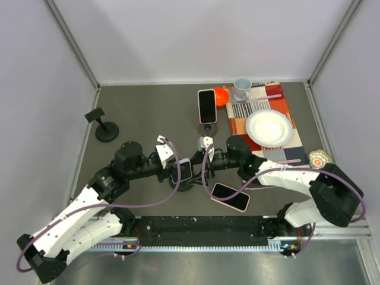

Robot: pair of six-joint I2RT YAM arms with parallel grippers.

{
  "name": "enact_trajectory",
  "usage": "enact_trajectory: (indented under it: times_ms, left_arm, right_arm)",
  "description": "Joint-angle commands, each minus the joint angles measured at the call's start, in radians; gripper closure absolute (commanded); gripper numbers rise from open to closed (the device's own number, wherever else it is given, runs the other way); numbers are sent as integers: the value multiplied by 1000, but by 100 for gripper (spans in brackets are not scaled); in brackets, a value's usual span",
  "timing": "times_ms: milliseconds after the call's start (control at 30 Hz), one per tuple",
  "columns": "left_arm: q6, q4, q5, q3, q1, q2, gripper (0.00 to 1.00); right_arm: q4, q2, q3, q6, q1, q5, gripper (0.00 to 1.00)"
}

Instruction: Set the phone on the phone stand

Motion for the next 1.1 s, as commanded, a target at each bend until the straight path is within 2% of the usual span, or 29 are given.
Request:
enact_trajectory:
  times_ms: [0, 67, 233, 333, 367, 433, 467, 567, 633, 733, 767, 867, 967, 1067]
  left_arm:
    - [29, 144, 49, 41, 15, -10, 100]
    - [27, 150, 45, 32, 18, -13, 100]
    - [30, 148, 33, 14, 29, -11, 100]
    - [24, 154, 10, 9, 30, -14, 100]
    - [18, 156, -11, 9, 30, -14, 100]
    - [7, 157, -31, 8, 30, -24, 100]
    - [6, 159, -40, 6, 30, -27, 100]
    - [6, 148, -108, 8, 30, -34, 100]
    - [7, 151, -204, 9, 29, -24, 100]
    - [-2, 130, -311, 28, 29, 7, 100]
    - [-8, 121, -324, 34, 27, 13, 100]
    - [-23, 107, -370, 31, 23, 15, 100]
    - [-5, 108, -413, 17, 22, -19, 100]
    - [23, 107, -392, 9, 22, -37, 100]
  right_arm:
    - [140, 45, 22, -13, 0, -113, 32]
    - [204, 60, -4, 1, 0, -106, 35]
    - [315, 103, -18, 86, 1, -115, 51]
    - [335, 104, -33, 92, 0, -109, 67]
    - [334, 101, -37, 92, 0, -101, 75]
    - [329, 92, -52, 87, 0, -66, 83]
    - [320, 89, -55, 89, 0, -49, 100]
    - [286, 88, -43, 134, 4, 12, 100]
    - [292, 77, -46, 185, 15, 142, 100]
    - [234, 11, -86, 210, 101, 527, 100]
    - [254, -9, -105, 237, 125, 718, 100]
    - [321, -63, -199, 343, 170, 898, 100]
    - [356, -104, -250, 331, 198, 939, 100]
    - [360, -119, -250, 239, 205, 878, 100]
